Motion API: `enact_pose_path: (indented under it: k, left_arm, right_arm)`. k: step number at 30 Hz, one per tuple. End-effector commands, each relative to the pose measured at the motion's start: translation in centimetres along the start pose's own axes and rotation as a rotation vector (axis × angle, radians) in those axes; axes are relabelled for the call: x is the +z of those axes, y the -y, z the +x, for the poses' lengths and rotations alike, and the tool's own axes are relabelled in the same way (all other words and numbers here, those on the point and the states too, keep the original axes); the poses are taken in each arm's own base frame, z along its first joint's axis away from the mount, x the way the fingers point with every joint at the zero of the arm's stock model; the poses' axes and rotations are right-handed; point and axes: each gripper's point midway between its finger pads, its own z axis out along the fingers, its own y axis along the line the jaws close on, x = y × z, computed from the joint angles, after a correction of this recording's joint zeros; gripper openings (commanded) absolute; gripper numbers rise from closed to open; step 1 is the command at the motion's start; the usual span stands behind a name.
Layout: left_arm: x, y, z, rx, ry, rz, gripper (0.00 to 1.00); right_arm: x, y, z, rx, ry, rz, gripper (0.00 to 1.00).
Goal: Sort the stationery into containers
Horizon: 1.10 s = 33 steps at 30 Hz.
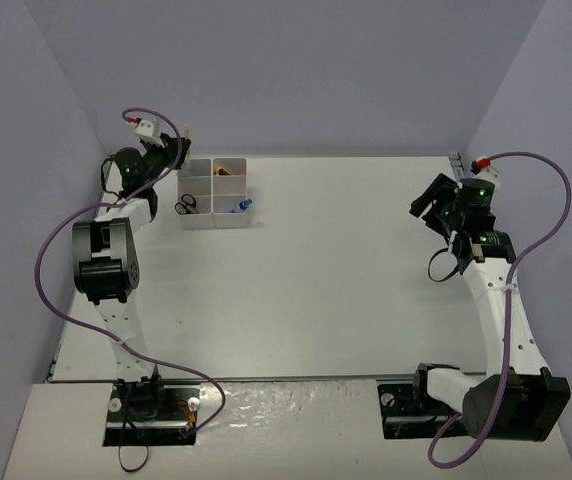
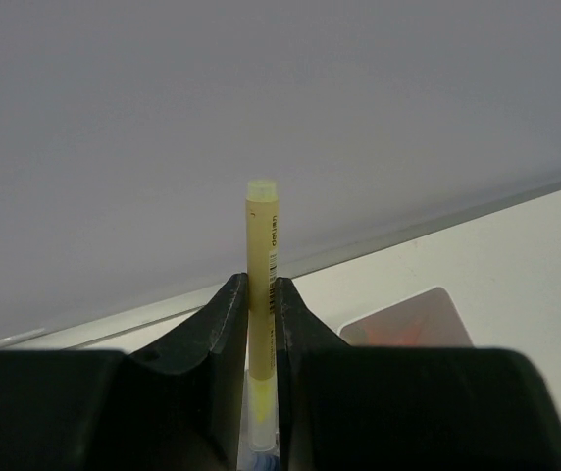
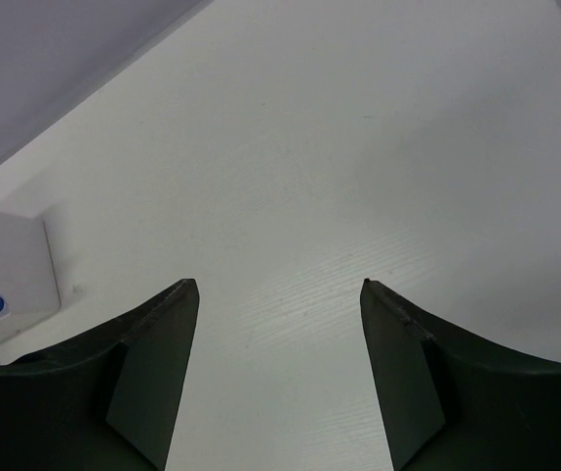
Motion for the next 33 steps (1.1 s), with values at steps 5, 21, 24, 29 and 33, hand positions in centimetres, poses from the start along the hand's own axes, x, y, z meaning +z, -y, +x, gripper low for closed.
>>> enact_pose_path:
  k: [5,21,24,29,33]
  left_arm:
    - [-0.5,2.0,-10.3,0.238,0.309,0.066,0.00]
    - [-0.6,1.8,-3.2,0.220,0.265,0.093,0.00]
    - [-0.3,2.1,-2.5,0.234,0.260,0.107,0.00]
    - [-0.4,2.8,-1.2,0.252,0.245,0.121,0.18]
    - [-0.7,3.0,-1.5,0.240,0.251,0.118,0.60]
  right_arm:
    - [-1.9,-3.2,-2.3,-0.028,0.082,-0.049,0.64]
    - [-1.8,-3.1,-2.9,-0.055,0.096,-0.022,0.64]
    - [-1.8,-3.3,-2.9,-0.058,0.092,-0.024,0.64]
    - [-2.2,-3.2,-3.4,-0.063,0.109,-0.018,0.64]
    - [-2.3,-3.3,-3.3,-0.072,0.103,-0.024,0.68]
